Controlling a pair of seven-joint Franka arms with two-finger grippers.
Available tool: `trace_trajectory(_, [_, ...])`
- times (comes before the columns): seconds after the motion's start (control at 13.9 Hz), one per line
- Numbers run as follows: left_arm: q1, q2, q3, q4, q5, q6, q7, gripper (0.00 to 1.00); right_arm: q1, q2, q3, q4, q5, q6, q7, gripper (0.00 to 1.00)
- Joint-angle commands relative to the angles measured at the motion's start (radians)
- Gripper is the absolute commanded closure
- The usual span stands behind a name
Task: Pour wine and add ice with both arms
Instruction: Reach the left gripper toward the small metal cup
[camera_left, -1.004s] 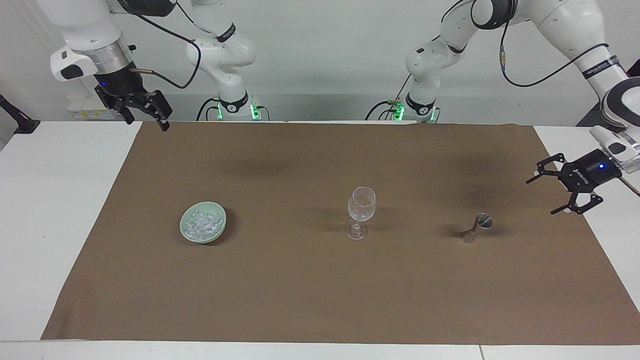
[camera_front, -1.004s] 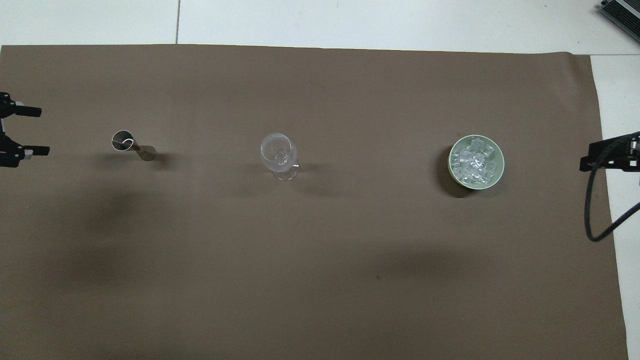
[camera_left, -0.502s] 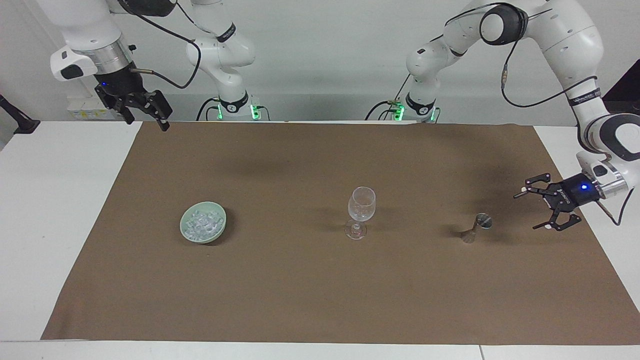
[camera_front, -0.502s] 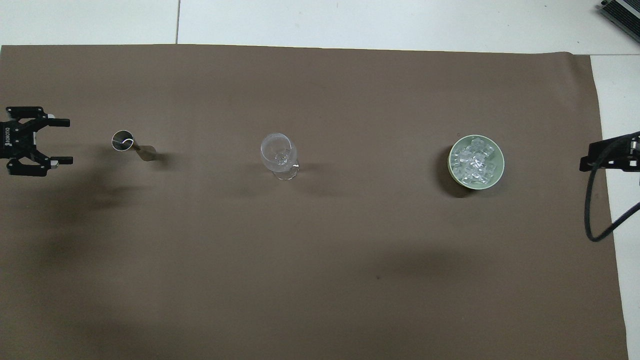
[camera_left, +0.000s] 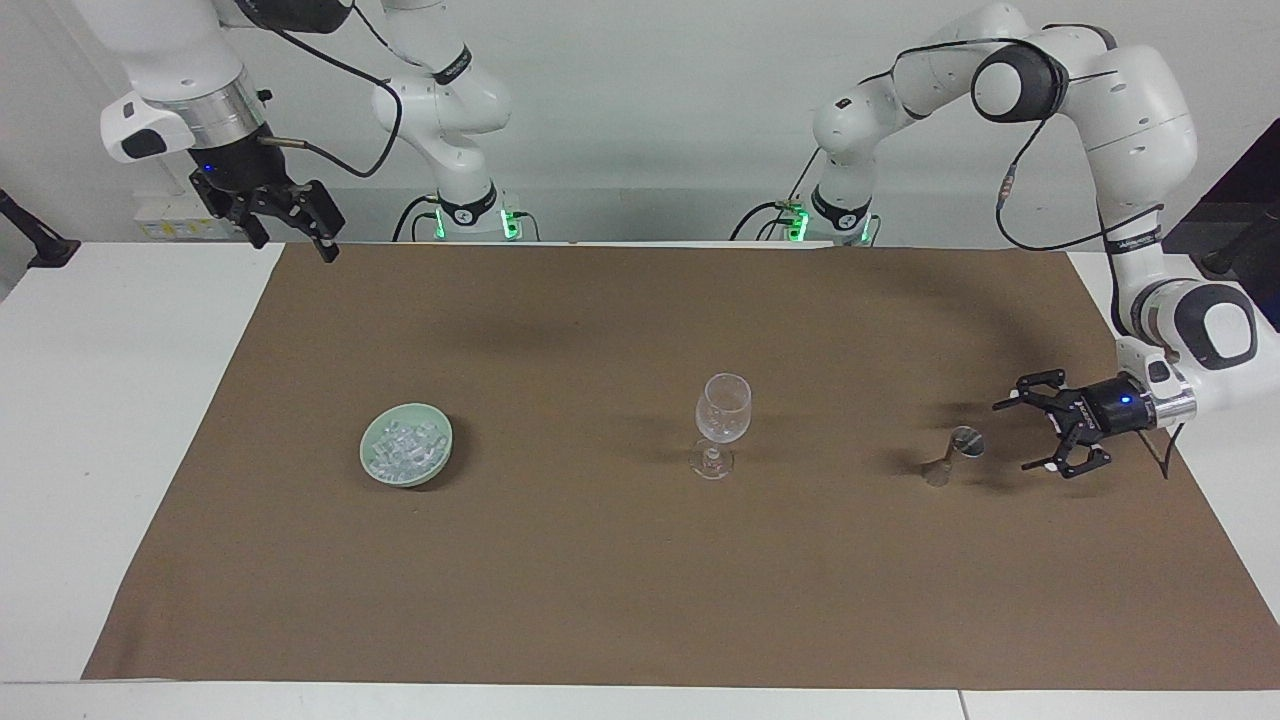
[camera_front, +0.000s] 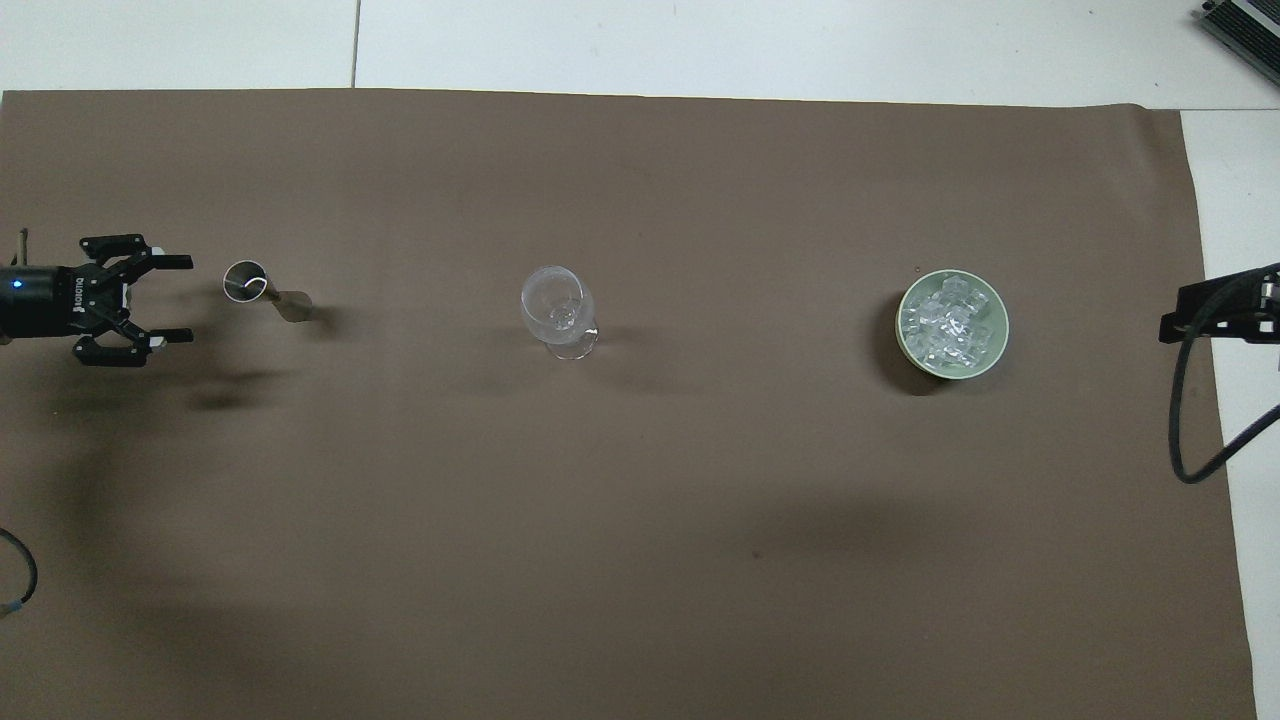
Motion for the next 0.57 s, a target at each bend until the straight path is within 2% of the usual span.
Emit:
trace_trajectory(0.0, [0.022,0.072,-0.028,-0.001,-0.095,-0.056,0.093,0.00,-0.024,-0.013,0.017,-0.009,0.015,-0.001,-0.015,0.00])
trace_trajectory(0.07, [0.032,0.100,-0.040,0.000,-0.118,-0.068,0.122,0.00,-0.024,-0.013,0.017,-0.009,0.015,-0.001,-0.015,0.00])
trace_trajectory(0.5, [0.046,0.136,-0.054,-0.009,-0.186,-0.070,0.207,0.04,-0.024,-0.013,0.017,-0.009,0.015,-0.001,-0.015,0.00])
